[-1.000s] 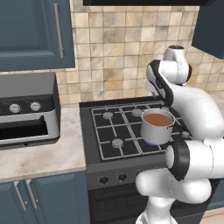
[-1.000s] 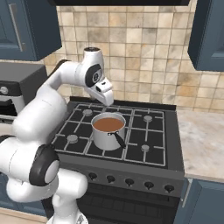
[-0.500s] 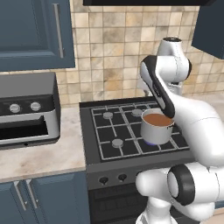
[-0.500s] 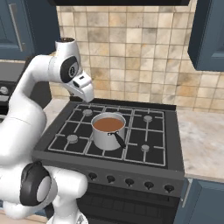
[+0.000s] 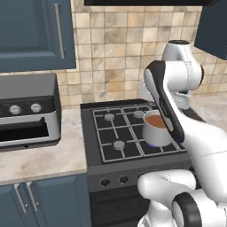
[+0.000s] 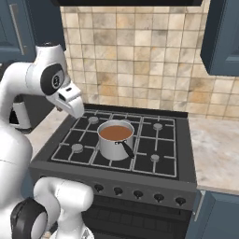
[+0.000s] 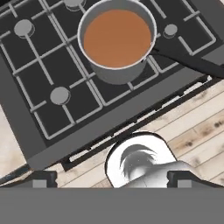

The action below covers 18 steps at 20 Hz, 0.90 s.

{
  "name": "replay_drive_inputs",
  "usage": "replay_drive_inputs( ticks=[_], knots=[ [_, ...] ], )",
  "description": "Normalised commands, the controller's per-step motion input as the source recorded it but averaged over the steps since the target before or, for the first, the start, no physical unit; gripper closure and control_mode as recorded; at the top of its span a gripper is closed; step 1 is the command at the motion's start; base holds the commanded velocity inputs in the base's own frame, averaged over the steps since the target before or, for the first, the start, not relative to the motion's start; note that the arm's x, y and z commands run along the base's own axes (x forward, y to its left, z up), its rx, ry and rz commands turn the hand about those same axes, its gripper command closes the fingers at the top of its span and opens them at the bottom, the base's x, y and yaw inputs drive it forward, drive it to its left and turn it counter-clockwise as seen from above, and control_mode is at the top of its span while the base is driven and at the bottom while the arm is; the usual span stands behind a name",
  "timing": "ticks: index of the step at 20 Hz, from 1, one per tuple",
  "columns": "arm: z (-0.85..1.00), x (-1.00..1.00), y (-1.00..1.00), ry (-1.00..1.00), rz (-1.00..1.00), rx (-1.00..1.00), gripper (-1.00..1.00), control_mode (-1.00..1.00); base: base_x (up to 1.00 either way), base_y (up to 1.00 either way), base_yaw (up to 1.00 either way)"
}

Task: Pick up the sugar cube(s) and place them in the saucepan with hot chocolate.

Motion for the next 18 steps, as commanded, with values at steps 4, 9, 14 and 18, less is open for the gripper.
replay_drive_inputs(
  ticks=[4, 9, 14, 18],
  knots=[
    [0.00, -0.93, 0.03, 0.00, 0.06, 0.00, -1.00, -1.00, 0.00, 0.00, 0.00],
    [-0.12, -0.56, 0.00, 0.00, 0.11, -0.02, -1.00, -1.00, 0.00, 0.00, 0.00],
    [-0.10, -0.13, 0.11, 0.03, 0.17, 0.00, -1.00, -1.00, 0.00, 0.00, 0.00],
    [-0.35, -0.01, 0.35, 0.00, 0.13, -0.05, -1.00, -1.00, 0.00, 0.00, 0.00]
  ],
)
